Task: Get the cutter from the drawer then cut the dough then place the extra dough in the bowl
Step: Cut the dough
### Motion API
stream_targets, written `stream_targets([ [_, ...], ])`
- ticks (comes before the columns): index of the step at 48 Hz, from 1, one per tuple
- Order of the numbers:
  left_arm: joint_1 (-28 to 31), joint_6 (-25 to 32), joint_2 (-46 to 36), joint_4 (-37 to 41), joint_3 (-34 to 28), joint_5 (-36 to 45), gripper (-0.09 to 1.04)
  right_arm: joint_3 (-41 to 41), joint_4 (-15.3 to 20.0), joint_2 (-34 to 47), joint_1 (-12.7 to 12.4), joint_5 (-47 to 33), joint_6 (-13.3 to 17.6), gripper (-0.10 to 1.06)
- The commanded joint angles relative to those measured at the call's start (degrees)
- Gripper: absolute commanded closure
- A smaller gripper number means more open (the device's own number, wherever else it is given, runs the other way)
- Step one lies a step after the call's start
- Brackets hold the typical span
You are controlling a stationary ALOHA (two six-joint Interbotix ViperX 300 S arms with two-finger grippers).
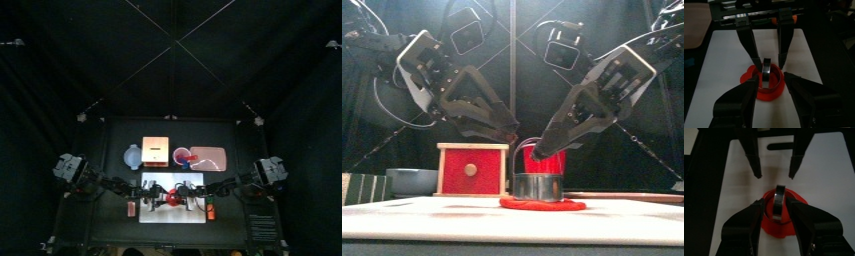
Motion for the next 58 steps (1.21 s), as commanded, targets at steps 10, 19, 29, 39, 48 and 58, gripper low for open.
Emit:
stream_targets([
  [10,0.2,-0.1,-0.4,0.2,1.8,-2.7,0.13,-9.1,0.7,-2.5,-2.1,19.4,0.4,0.2],
  [19,0.2,-0.2,-0.3,0.0,3.3,-2.7,0.13,-13.8,1.6,-2.9,-2.1,29.0,0.4,0.2],
  [29,0.2,-0.2,-0.4,-1.3,6.1,-4.0,0.13,-16.1,1.7,-2.8,-2.9,33.8,0.5,0.2],
  [39,0.2,-0.2,-0.4,-1.5,7.1,-5.3,0.13,-16.4,0.9,-2.1,-3.5,34.3,2.4,0.2],
  [48,0.1,-0.2,-0.4,-1.4,7.1,-5.3,0.13,-16.9,0.8,-0.8,-3.6,34.5,2.5,0.2],
  [58,0.1,-0.2,-0.4,-1.5,7.4,-5.3,0.13,-17.2,0.4,0.4,-3.7,35.3,2.5,0.29],
])
